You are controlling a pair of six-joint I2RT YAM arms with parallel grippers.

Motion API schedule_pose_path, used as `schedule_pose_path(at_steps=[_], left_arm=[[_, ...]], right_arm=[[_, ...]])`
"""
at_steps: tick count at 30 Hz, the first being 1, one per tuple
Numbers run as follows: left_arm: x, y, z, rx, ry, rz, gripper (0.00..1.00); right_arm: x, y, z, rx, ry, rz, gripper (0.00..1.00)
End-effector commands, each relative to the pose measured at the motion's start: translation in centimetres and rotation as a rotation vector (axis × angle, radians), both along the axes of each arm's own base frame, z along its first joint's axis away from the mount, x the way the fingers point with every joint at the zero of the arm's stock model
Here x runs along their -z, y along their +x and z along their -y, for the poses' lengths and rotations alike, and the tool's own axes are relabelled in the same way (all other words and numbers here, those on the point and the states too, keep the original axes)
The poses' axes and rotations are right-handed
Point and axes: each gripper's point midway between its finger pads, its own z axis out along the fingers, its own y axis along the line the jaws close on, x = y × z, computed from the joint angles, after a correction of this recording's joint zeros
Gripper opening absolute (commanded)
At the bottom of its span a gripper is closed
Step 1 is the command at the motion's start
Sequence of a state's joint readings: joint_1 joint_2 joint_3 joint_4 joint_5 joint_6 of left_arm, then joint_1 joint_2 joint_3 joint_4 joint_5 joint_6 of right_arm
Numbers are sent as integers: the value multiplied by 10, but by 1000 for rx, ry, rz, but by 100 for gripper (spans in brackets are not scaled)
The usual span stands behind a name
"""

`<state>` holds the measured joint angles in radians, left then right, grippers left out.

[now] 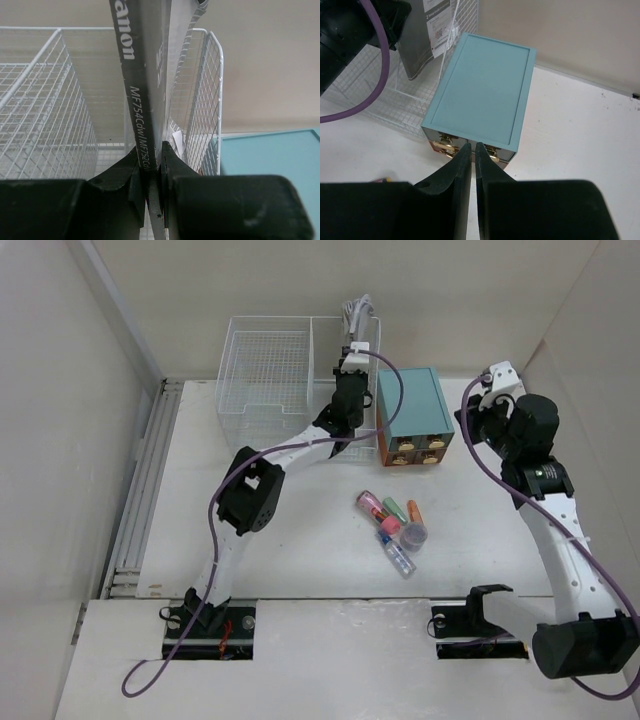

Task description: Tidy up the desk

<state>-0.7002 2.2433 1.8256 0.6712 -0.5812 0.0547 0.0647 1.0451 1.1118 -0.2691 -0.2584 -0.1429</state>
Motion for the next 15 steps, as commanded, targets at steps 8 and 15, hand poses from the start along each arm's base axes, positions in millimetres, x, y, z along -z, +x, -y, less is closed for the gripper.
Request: schedule_pose_path(at_steps=[8, 15], left_arm=[[-70, -18, -13, 40, -245, 240, 0], [-40, -21, -18, 29, -223, 209, 0]], right_arm=[[2, 12, -1, -15, -14, 18, 13], [6, 11, -2, -25, -12, 9, 14]])
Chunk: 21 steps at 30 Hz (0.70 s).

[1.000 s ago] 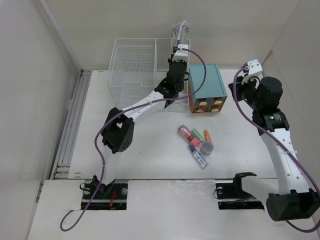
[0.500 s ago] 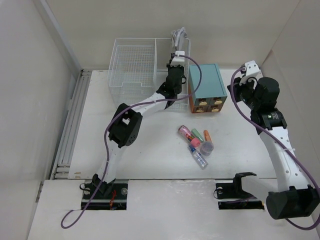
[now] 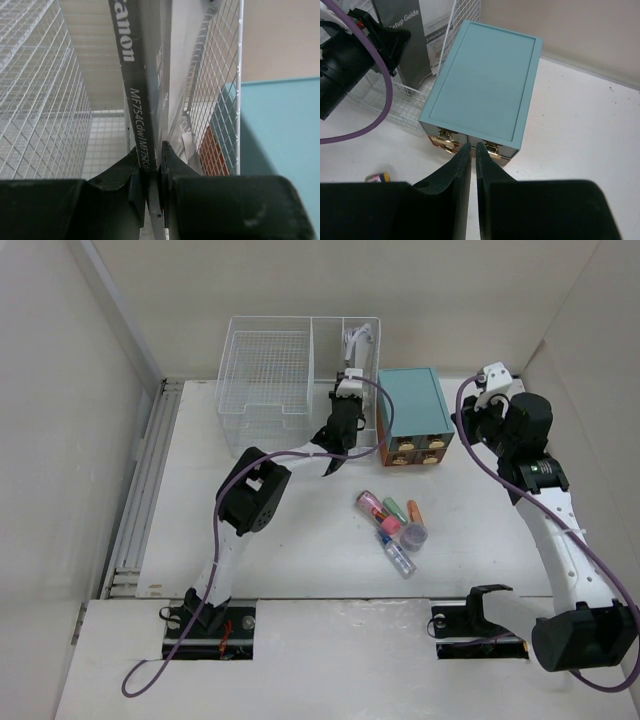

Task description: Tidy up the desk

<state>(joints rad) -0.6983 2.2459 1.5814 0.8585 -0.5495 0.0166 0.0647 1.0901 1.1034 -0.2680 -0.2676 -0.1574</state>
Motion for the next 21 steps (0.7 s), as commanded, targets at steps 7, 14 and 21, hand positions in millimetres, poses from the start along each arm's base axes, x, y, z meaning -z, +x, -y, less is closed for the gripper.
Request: schedule_pose_path(at_steps=[7, 14, 21], left_arm=[[-112, -11, -12, -16, -237, 239, 23], [-144, -31, -22, -12, -229, 262, 90], [-233, -131, -9, 91, -273, 329, 84]], right_arm=[[-15, 3, 1, -15, 5, 66, 17], [-13, 0, -2, -53, 18, 54, 23], [-10, -15, -11, -175, 31, 42, 4]])
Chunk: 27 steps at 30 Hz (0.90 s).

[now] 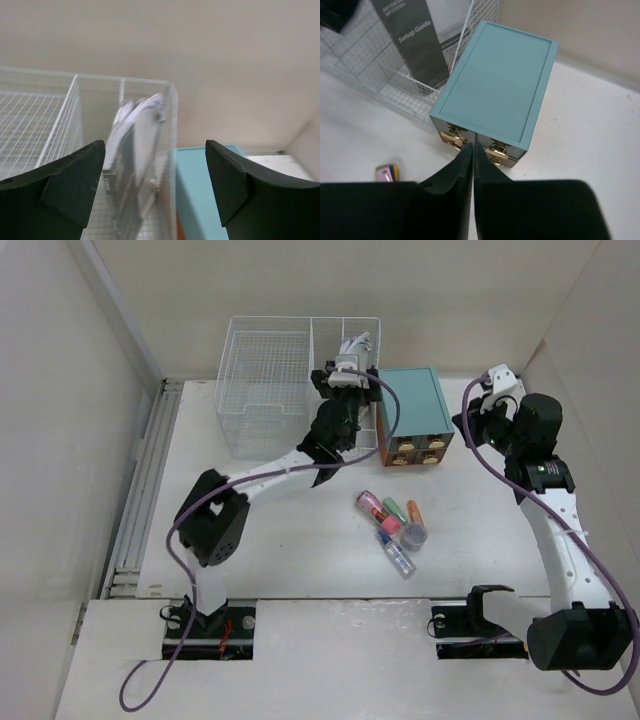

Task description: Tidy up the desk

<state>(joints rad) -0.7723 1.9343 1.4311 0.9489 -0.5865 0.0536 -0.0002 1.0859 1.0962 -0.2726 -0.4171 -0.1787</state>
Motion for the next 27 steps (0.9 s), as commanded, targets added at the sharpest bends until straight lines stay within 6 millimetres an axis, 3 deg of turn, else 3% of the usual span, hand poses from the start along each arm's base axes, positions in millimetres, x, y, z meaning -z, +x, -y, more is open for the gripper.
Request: schedule_pose_path(at_steps=[1, 2, 3, 4, 5, 6, 7, 8, 9, 10, 11, 12, 15, 16, 19, 22, 27], left_arm=[[-102, -79, 2, 88, -137, 135, 77], [-93, -92, 6, 118, -123, 107, 53], [-103, -120, 11, 161, -143, 103, 39], [-98, -130, 10, 159, -156, 71, 25], [-77, -140, 10, 168, -137, 24, 16], [-84, -157, 3, 190, -169, 23, 8], [-70, -174, 12, 244, -190, -29, 8], [-60, -184, 10, 259, -210, -64, 16], [-23, -195, 7, 278, -187, -128, 34], [-19, -208, -4, 300, -228, -157, 70], [-9, -221, -2, 363, -330, -204, 77], [38, -230, -11, 368, -306, -279, 81], [71, -252, -30, 382, -380, -347, 87], [96, -261, -34, 390, -389, -395, 88], [121, -273, -42, 382, -374, -441, 88], [127, -276, -44, 375, -365, -453, 88], [129, -281, -42, 378, -344, -464, 88]], right_arm=[[-3, -9, -14, -112, 22, 13, 0], [6, -15, -22, -163, 41, -31, 0], [10, -17, -27, -184, 68, -60, 0], [21, -17, -31, -196, 96, -103, 0], [26, -22, -39, -248, 127, -129, 0], [29, -27, -45, -287, 142, -141, 10], [45, -33, -52, -329, 176, -192, 65], [52, -41, -62, -401, 214, -221, 87], [53, -42, -67, -428, 237, -213, 99], [63, -44, -70, -429, 295, -264, 99], [85, -47, -73, -434, 329, -322, 99], [87, -41, -74, -431, 343, -304, 99], [117, -33, -76, -373, 450, -436, 99], [124, -26, -73, -334, 458, -452, 99], [140, -10, -70, -275, 491, -490, 99], [155, -1, -73, -225, 541, -542, 96], [153, 29, -78, -133, 636, -508, 89]])
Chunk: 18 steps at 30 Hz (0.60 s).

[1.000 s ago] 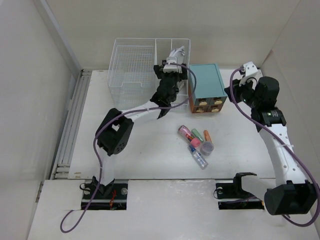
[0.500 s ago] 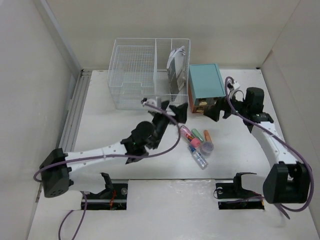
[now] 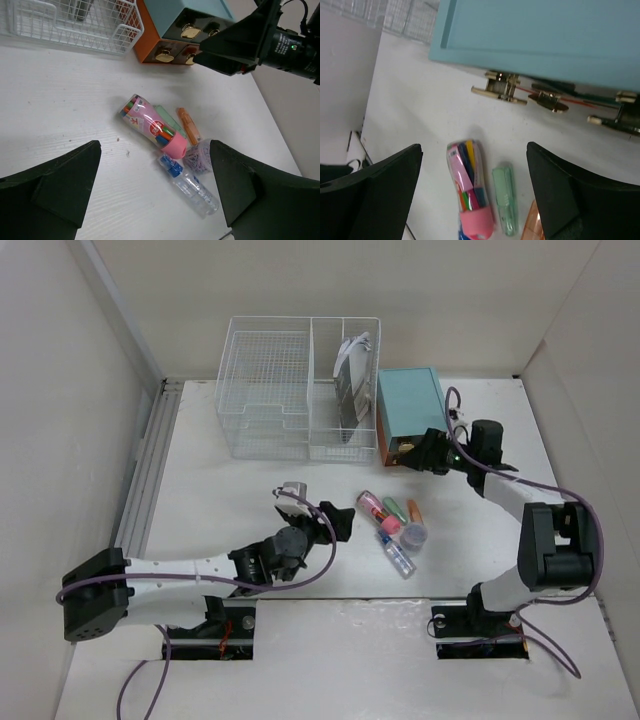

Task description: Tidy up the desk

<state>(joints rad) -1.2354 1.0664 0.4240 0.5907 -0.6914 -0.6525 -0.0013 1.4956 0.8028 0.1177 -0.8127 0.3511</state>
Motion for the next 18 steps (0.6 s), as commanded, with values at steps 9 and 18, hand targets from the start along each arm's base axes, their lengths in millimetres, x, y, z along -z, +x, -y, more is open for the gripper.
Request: schedule_pose_path(at_steps=[9, 18], left_arm=[[-11, -11, 4, -27, -98, -25, 88], [0, -21, 6, -29, -80, -55, 89]], right_arm=[[-16, 61, -14, 199, 68, 57, 77], [-29, 67, -3, 315, 69, 102, 61]])
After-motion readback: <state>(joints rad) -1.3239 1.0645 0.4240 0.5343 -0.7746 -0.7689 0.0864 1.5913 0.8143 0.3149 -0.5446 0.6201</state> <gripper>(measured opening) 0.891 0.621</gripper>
